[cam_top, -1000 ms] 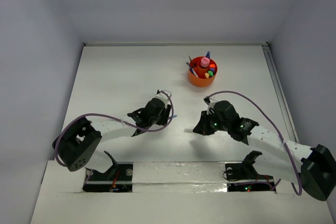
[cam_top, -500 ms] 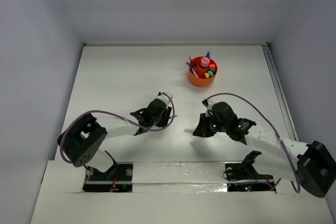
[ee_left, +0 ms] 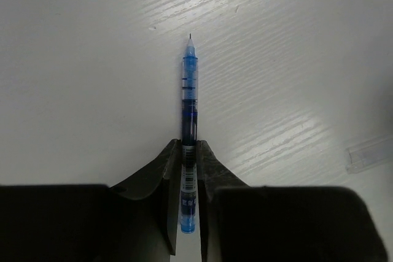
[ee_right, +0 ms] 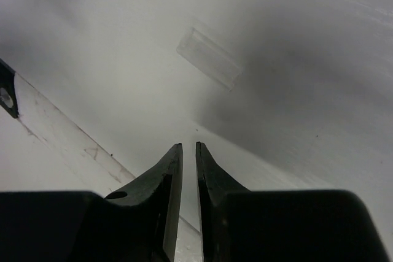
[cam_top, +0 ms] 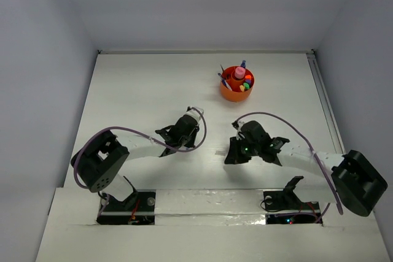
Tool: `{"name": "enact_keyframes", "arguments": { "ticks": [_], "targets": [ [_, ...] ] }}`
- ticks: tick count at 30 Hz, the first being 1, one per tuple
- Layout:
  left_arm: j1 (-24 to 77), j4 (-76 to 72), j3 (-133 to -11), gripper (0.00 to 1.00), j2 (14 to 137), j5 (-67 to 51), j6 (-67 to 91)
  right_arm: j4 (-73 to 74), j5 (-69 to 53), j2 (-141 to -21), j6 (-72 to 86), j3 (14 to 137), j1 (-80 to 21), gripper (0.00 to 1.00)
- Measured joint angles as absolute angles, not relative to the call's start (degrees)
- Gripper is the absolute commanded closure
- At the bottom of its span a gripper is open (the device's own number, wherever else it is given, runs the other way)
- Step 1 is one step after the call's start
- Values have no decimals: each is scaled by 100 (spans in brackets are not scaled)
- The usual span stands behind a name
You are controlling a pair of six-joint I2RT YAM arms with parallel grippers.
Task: Sort the stationery into containers
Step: Pick up the pen from the center of the board.
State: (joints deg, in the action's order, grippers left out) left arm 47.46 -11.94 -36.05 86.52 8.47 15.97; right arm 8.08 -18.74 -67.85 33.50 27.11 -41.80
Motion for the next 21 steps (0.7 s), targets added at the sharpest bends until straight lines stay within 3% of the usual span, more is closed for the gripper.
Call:
{"name": "enact_keyframes", "arguments": {
  "ticks": [3, 9, 21],
  "targets": [
    [4840, -1181, -3616, 100, 8661, 923, 1658, 805, -1870, -7008, 3369, 2711, -4226, 76],
    [4989, -1212, -3664, 100, 8726, 974, 1861, 655, -1820, -7472, 3387, 2770, -4239, 74],
    [5017, -1295, -3597, 100, 8440, 810, 2078, 644, -744, -8158, 3275, 3494, -4246, 85]
  ]
}}
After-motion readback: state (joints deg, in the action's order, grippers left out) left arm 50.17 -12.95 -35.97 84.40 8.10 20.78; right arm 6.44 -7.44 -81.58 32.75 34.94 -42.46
